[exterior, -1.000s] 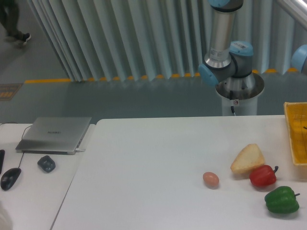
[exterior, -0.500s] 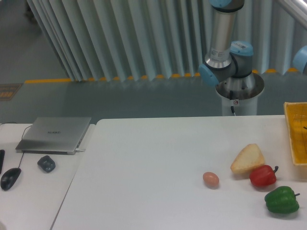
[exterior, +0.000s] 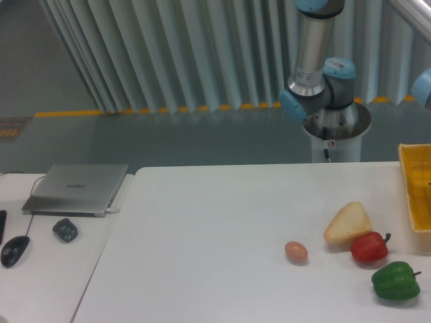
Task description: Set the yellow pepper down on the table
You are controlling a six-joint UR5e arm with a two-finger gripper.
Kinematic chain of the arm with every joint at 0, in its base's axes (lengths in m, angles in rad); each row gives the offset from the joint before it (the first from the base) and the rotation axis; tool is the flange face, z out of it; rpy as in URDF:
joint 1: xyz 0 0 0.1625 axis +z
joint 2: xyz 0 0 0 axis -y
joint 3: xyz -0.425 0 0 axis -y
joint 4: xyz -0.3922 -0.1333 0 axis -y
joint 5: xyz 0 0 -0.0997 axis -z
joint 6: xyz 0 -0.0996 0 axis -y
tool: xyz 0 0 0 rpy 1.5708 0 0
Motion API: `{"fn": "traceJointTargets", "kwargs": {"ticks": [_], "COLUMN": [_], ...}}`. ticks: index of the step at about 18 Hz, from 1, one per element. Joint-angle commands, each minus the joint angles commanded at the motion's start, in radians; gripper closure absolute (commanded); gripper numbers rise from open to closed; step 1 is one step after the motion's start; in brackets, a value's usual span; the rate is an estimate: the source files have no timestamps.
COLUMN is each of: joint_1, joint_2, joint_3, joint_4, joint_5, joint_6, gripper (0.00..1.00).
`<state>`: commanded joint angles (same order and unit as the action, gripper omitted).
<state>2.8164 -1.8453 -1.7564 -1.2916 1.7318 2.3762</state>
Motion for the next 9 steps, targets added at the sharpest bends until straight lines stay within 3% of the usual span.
{"fn": "traceJointTargets", "kwargs": {"ticks": [3,6,9], "joint_1": [0.000,0.002,0.002], "joint_2": [-0.002,-0.014,-0.017], "joint_3": [0.017,0.080,0.083], "joint_4": [-0.005,-0.092,-0.106], "joint_5": [0.005,0.005,0.003], "joint_6": [0.000,0.003,0.002], "gripper": [0.00,0.00,0.00]}}
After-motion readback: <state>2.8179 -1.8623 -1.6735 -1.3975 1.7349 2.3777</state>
